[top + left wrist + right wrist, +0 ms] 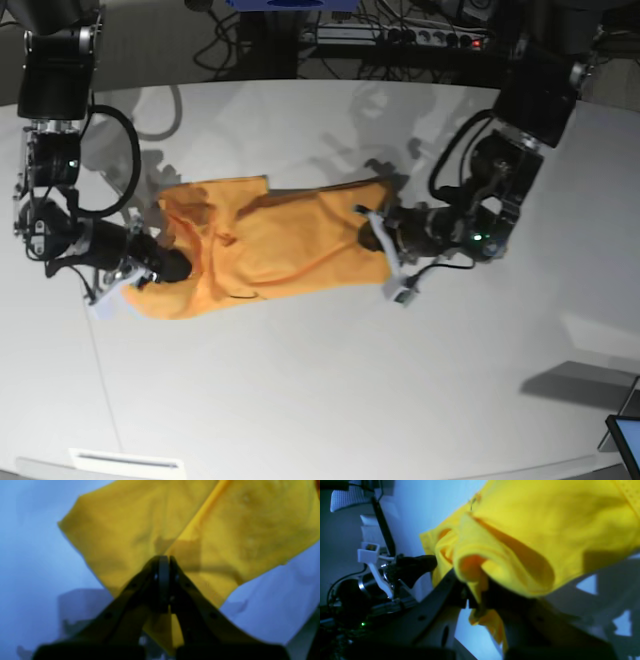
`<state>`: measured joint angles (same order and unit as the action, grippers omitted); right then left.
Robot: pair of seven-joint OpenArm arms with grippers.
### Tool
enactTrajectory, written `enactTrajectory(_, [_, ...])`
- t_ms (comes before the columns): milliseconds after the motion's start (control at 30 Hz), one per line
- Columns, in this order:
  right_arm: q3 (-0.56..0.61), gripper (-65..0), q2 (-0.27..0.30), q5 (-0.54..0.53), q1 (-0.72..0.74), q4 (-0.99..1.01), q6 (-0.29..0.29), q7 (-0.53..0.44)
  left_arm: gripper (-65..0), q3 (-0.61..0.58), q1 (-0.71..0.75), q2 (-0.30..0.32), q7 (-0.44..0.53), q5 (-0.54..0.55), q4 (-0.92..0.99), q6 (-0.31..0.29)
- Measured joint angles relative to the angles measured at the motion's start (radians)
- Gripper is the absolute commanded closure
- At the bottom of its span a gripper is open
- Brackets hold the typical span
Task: Fold the T-shirt properly
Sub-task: 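Lift the shirt with both grippers and fold it toward the left gripper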
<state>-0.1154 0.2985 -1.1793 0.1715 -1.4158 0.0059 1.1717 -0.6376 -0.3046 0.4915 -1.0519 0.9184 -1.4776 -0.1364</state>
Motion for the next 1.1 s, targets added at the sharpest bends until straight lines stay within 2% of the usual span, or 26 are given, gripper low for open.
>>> enactTrajectory(133, [0.0,-0.3,-0.002,0.001,0.0,0.0,0.0,0.002,0.0,0.016,0.003,0.051,-0.004,-0.002,-0.038,0.005])
enactTrajectory(300, [0.0,-0.3,-0.005,0.007,-0.006,-0.039,0.0,0.004,0.0,0.114,0.015,0.048,-0.034,-0.003,-0.046,0.005])
enactTrajectory(533, [0.088,-0.3,-0.023,0.007,-0.006,-0.083,0.0,-0.005,0.0,0.114,0.016,-0.01,-0.078,0.005,-0.053,0.002])
enactTrajectory(667, [0.123,-0.3,-0.014,0.008,-0.006,-0.134,-0.001,-0.043,0.0,0.118,0.014,0.017,-0.082,-0.003,-0.077,0.002])
enactTrajectory(1000, [0.202,-0.3,-0.016,0.007,-0.012,-0.267,-0.003,-0.037,0.0,0.119,0.025,0.083,-0.082,-0.002,-0.093,0.002])
enactTrajectory(1067, [0.215,-0.3,-0.017,0.004,-0.011,-0.291,-0.042,-0.038,0.0,0.119,0.03,0.098,-0.082,-0.002,-0.093,0.002])
enactTrajectory(1100, [0.222,-0.3,-0.016,0.003,-0.011,-0.299,-0.085,-0.039,0.0,0.119,0.035,0.106,-0.082,-0.002,-0.093,0.002])
